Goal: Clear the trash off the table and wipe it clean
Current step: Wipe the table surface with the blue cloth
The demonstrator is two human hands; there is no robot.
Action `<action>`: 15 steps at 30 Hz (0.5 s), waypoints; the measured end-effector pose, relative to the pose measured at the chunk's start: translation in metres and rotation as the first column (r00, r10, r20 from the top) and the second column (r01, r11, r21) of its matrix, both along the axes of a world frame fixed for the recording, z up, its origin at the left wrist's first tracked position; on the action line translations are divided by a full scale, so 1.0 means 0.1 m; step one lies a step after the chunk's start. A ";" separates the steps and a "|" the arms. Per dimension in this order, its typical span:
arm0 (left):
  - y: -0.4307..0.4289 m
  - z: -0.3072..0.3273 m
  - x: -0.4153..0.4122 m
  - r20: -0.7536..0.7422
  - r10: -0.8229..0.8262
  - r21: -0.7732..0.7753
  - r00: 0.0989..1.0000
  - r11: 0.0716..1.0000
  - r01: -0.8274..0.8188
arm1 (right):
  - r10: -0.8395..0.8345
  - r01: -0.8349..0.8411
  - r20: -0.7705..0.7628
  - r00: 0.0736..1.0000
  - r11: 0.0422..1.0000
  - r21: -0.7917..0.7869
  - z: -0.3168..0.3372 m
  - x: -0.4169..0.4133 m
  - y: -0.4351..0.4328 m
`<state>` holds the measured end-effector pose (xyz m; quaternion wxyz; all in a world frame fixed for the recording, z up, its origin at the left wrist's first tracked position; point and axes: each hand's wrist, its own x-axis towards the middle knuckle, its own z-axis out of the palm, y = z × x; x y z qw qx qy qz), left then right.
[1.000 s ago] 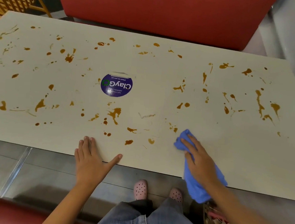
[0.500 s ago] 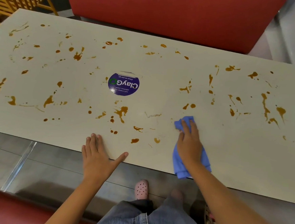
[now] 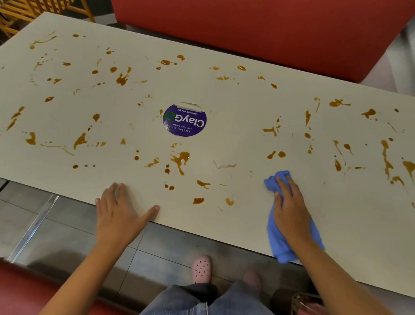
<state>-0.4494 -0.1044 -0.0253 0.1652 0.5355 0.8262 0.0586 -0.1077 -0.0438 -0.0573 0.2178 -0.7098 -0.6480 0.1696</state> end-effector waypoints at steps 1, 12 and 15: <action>0.00 -0.01 -0.04 -0.001 0.008 -0.013 1.000 1.000 -0.008 | -0.079 0.079 0.026 0.997 0.997 -0.007 0.00 -0.14 0.05; -0.02 -0.04 -0.09 -0.020 -0.003 -0.069 1.000 0.998 0.001 | 0.301 -0.302 0.043 0.952 0.953 -0.003 0.03 -0.74 -0.18; 0.00 -0.04 -0.10 -0.040 -0.012 -0.079 0.999 0.997 0.009 | 0.435 -0.442 0.106 0.894 0.896 0.050 0.04 -0.37 -0.23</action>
